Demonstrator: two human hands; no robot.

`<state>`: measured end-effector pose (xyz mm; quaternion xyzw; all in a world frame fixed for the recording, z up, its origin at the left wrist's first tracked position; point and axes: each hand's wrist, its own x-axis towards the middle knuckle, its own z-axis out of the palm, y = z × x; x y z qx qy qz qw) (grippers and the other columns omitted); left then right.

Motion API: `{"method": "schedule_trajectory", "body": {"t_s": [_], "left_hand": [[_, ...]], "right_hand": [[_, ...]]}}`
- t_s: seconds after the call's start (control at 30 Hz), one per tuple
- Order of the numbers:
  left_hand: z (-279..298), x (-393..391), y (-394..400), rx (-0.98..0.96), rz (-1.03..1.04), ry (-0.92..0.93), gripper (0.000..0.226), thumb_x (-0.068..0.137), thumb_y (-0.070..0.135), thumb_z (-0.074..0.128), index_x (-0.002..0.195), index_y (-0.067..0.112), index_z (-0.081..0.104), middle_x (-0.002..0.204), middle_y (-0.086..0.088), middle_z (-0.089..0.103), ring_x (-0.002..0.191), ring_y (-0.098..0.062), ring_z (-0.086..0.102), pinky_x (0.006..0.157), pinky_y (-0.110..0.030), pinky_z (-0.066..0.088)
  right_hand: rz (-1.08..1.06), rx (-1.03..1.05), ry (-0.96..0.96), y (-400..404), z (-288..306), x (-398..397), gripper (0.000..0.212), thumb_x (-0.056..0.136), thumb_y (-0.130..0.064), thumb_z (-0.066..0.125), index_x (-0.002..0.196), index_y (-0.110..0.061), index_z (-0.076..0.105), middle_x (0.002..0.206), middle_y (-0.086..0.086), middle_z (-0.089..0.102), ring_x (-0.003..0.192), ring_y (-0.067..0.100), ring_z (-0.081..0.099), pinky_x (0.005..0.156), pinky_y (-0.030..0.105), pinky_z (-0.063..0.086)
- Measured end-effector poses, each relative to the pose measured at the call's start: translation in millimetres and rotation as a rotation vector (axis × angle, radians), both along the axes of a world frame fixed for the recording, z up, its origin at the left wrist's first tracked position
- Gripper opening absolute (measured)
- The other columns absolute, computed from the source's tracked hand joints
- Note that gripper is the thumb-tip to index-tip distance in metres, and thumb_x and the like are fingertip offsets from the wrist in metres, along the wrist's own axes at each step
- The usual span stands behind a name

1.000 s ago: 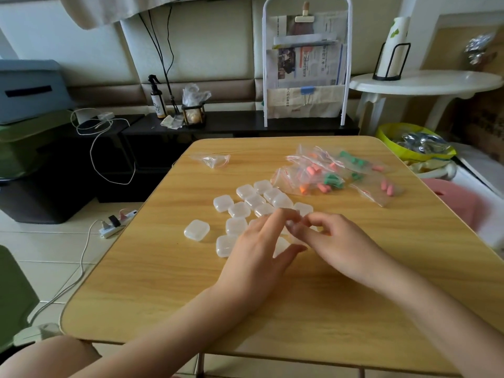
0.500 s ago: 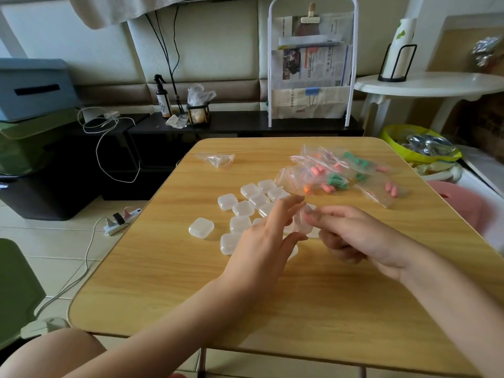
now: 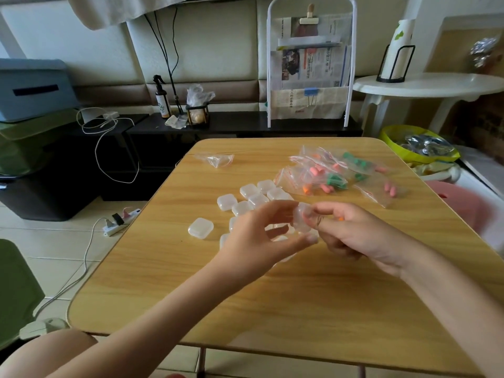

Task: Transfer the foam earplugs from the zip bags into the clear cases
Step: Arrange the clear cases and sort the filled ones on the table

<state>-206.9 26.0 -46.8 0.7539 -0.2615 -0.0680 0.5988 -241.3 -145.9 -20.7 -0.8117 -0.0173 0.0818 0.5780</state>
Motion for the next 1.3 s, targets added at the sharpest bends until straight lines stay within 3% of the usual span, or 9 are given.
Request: {"method": "schedule_trajectory", "body": {"t_s": [0.2, 0.4, 0.57, 0.7, 0.9, 0.97, 1.03, 1.17, 1.3], "left_hand": [[0.5, 2.0, 0.4, 0.062, 0.082, -0.047, 0.045, 0.07, 0.012, 0.082, 0.112, 0.014, 0.066, 0.097, 0.004, 0.073, 0.094, 0.001, 0.066, 0.087, -0.018, 0.051], [2.2, 8.5, 3.7, -0.009, 0.016, 0.15, 0.038, 0.073, 0.004, 0.079, 0.108, 0.011, 0.067, 0.098, -0.005, 0.074, 0.091, -0.012, 0.071, 0.089, -0.029, 0.054], [2.7, 10.6, 5.7, -0.145, 0.049, 0.222, 0.038, 0.074, 0.006, 0.078, 0.108, 0.012, 0.061, 0.107, -0.006, 0.069, 0.093, -0.013, 0.07, 0.081, -0.026, 0.056], [1.0, 17.3, 7.7, -0.193, 0.124, 0.209, 0.034, 0.077, -0.002, 0.073, 0.105, 0.013, 0.06, 0.11, -0.005, 0.064, 0.092, -0.012, 0.069, 0.072, -0.021, 0.052], [-2.7, 20.1, 9.2, -0.25, 0.047, 0.376, 0.039, 0.071, -0.001, 0.073, 0.108, 0.009, 0.063, 0.107, -0.011, 0.066, 0.084, -0.016, 0.066, 0.08, -0.029, 0.056], [-1.6, 19.4, 10.4, -0.253, -0.037, 0.427, 0.045, 0.068, 0.002, 0.072, 0.11, 0.013, 0.061, 0.108, -0.015, 0.069, 0.09, -0.02, 0.066, 0.087, -0.035, 0.053], [-0.2, 16.9, 10.6, -0.259, -0.12, 0.451, 0.052, 0.067, -0.001, 0.072, 0.114, 0.016, 0.058, 0.108, -0.014, 0.069, 0.098, -0.02, 0.067, 0.087, -0.031, 0.054], [2.5, 12.8, 9.2, -0.261, -0.176, 0.409, 0.075, 0.064, -0.003, 0.08, 0.125, 0.027, 0.051, 0.119, -0.013, 0.064, 0.104, -0.026, 0.067, 0.088, -0.031, 0.054], [3.2, 11.5, 8.2, -0.221, -0.196, 0.335, 0.074, 0.064, 0.0, 0.077, 0.127, 0.032, 0.054, 0.125, -0.009, 0.06, 0.105, -0.025, 0.067, 0.093, -0.038, 0.052]], "right_hand": [[0.017, -0.067, 0.019, 2.5, -2.1, 0.3, 0.038, 0.078, -0.055, 0.057, 0.103, -0.028, 0.061, 0.048, -0.007, 0.032, 0.042, 0.007, 0.026, 0.038, 0.017, 0.021], [0.073, -0.072, 0.044, -0.9, -1.7, 0.9, 0.035, 0.082, -0.051, 0.055, 0.107, -0.027, 0.062, 0.049, -0.007, 0.031, 0.043, 0.009, 0.025, 0.039, 0.018, 0.019], [0.017, -0.002, 0.049, -0.1, -2.0, 2.0, 0.043, 0.076, -0.051, 0.057, 0.114, -0.03, 0.058, 0.048, -0.01, 0.03, 0.041, 0.007, 0.025, 0.039, 0.016, 0.02], [-0.041, -0.04, -0.059, -2.3, -1.8, 3.6, 0.024, 0.089, -0.029, 0.062, 0.112, -0.036, 0.061, 0.045, -0.014, 0.035, 0.041, 0.006, 0.027, 0.039, 0.016, 0.022], [-0.065, -0.042, -0.134, -3.8, -5.4, 4.8, 0.03, 0.095, -0.015, 0.054, 0.118, -0.033, 0.062, 0.043, -0.014, 0.033, 0.041, 0.005, 0.029, 0.043, 0.02, 0.024], [-0.076, -0.013, -0.137, -3.6, -7.2, 6.2, 0.029, 0.096, -0.017, 0.053, 0.122, -0.03, 0.058, 0.041, -0.013, 0.035, 0.04, 0.004, 0.029, 0.043, 0.021, 0.024], [-0.089, 0.011, -0.144, -2.4, -8.1, 7.2, 0.027, 0.096, -0.019, 0.054, 0.121, -0.027, 0.057, 0.041, -0.012, 0.037, 0.04, 0.005, 0.029, 0.042, 0.021, 0.023], [-0.171, 0.015, -0.181, -1.4, -9.6, 8.9, 0.017, 0.092, -0.027, 0.058, 0.107, -0.021, 0.063, 0.04, -0.013, 0.04, 0.043, 0.011, 0.026, 0.042, 0.023, 0.021], [-0.211, 0.026, -0.194, -1.5, -11.8, 9.4, 0.014, 0.091, -0.03, 0.061, 0.1, -0.02, 0.065, 0.041, -0.013, 0.036, 0.044, 0.012, 0.024, 0.044, 0.025, 0.02]]}}
